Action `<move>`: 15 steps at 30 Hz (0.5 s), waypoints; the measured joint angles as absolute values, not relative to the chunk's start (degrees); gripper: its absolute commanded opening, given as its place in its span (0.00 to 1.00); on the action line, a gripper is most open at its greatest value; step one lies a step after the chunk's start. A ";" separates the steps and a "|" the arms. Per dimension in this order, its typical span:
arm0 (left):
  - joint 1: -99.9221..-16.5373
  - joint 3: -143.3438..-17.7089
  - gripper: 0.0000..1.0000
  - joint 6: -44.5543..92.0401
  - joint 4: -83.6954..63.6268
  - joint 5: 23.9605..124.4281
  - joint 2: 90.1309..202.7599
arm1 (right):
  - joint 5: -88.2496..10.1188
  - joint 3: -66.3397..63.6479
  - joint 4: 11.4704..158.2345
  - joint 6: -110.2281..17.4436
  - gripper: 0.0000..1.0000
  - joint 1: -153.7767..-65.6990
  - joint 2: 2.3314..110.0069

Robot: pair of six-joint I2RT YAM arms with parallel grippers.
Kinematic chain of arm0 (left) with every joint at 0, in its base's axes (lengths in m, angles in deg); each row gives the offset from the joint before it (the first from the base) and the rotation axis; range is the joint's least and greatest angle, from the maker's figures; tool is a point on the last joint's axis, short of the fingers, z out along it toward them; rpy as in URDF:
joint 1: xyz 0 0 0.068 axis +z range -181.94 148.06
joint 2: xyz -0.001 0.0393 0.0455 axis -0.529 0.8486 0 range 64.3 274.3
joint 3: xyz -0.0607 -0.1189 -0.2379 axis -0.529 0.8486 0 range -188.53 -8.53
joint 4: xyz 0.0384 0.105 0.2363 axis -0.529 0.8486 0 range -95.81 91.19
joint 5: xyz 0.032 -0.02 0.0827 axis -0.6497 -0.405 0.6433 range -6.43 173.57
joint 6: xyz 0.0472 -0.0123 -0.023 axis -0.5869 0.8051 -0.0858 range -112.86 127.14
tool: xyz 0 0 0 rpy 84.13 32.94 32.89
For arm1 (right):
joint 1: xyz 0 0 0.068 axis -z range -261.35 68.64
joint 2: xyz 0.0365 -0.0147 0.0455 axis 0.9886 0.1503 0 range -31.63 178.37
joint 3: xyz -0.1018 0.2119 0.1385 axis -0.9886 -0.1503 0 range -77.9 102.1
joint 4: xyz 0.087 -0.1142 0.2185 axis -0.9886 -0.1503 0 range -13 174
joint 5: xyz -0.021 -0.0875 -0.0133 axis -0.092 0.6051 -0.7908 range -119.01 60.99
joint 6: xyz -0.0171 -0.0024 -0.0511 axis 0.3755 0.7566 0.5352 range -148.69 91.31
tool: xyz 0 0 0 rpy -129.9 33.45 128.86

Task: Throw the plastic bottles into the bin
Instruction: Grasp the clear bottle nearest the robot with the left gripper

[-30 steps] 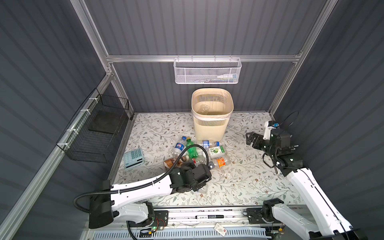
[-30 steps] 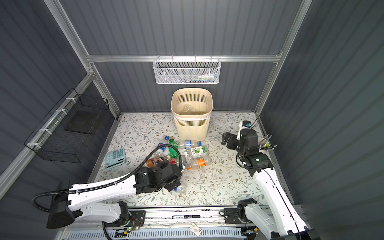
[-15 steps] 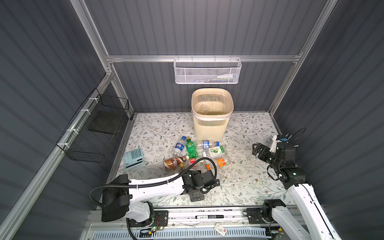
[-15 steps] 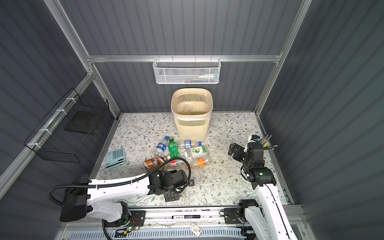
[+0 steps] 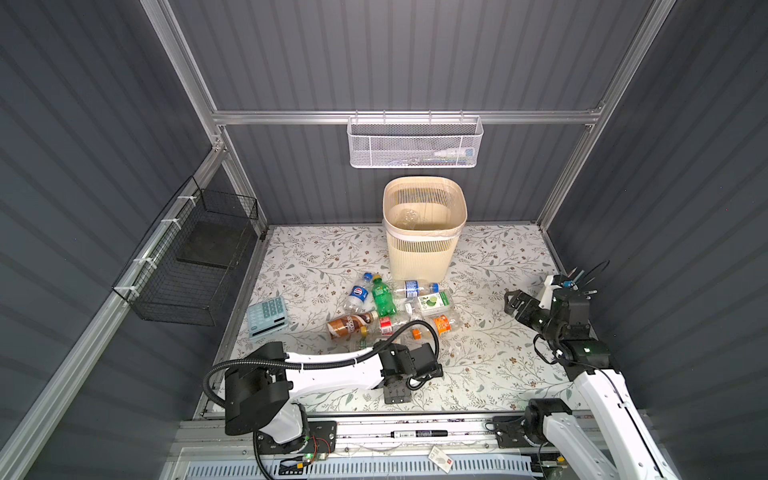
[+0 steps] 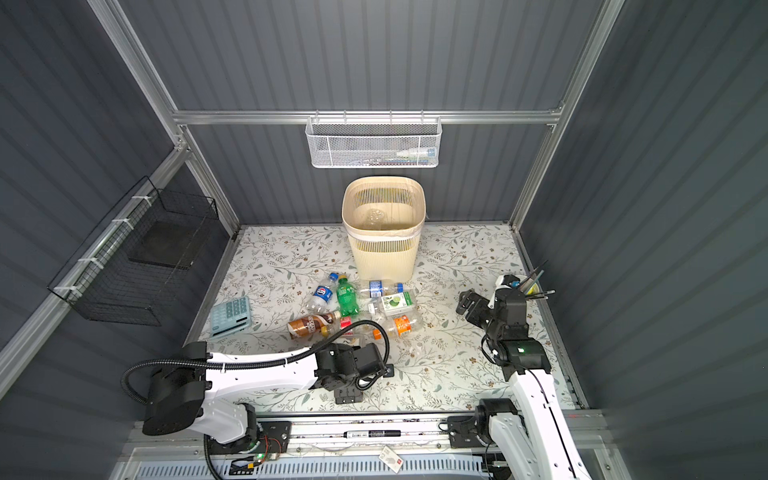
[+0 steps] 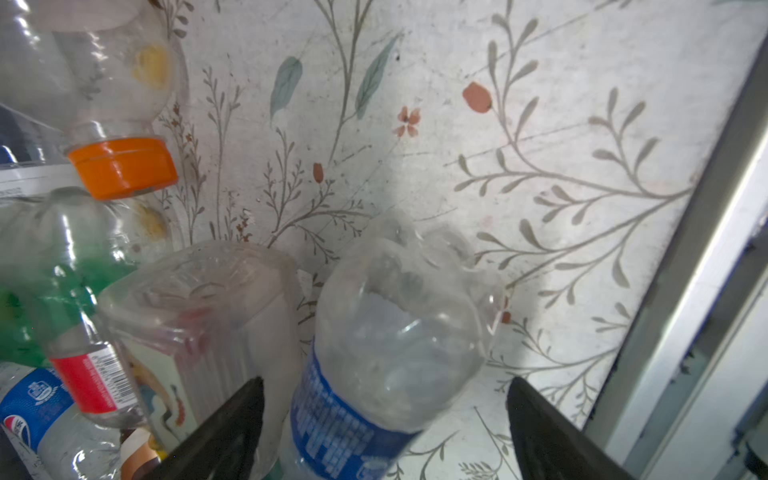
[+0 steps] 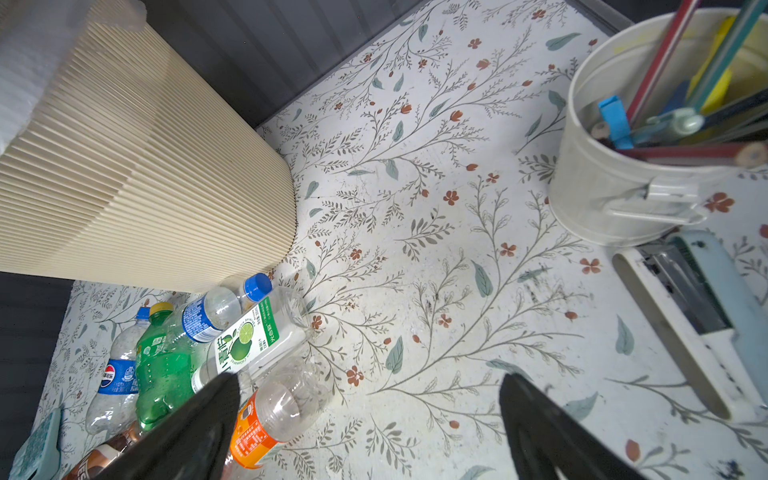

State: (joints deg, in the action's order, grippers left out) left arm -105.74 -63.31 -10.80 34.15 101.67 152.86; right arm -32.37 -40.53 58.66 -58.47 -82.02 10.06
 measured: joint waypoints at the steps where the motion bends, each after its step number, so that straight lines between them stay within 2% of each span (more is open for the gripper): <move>1: -105.74 -63.27 0.90 -10.86 33.87 101.94 153.32 | -32.52 -40.75 58.66 -58.54 0.99 -81.98 10.04; 11: -105.74 -63.16 0.90 -10.78 31.79 105.65 156.70 | -33.33 -41.19 58.64 -58.71 0.99 -81.72 9.95; 15: -105.74 -63.16 0.84 -10.67 31.59 105.50 156.79 | -33.68 -41.76 58.66 -58.78 0.99 -81.61 9.86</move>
